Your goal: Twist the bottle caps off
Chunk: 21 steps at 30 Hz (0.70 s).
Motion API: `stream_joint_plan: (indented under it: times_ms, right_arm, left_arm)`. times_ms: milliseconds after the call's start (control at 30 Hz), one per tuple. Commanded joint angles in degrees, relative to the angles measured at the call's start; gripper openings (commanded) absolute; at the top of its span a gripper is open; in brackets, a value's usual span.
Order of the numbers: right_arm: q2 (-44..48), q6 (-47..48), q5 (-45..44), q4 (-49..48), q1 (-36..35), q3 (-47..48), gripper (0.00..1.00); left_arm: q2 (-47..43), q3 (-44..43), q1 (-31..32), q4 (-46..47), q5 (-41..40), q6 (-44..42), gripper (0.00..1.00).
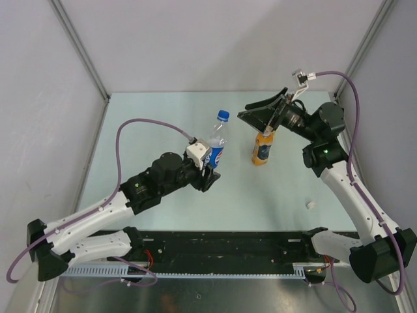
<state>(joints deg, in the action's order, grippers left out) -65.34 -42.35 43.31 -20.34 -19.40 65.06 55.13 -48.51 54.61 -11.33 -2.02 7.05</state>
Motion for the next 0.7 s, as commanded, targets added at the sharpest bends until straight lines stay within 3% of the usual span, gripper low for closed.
stream_joint_plan:
  times_ms: [0,333,667]
  right_arm:
    - [1.0,1.9,-10.3,9.0,-0.6,2.6,0.99]
    - [-2.4,4.4,-16.4,17.4,-4.9,5.7,0.93]
    - [-4.8,10.9,-24.2,29.4,-7.7,10.3,0.88]
  left_arm:
    - [2.4,-4.4,1.7,-3.8,-9.5,-0.2,0.0]
    - [13.3,-11.1,8.2,-12.8,-25.4,-0.7,0.0]
    - [17.4,-13.7,8.9,-16.1,-31.0,1.4,0.0]
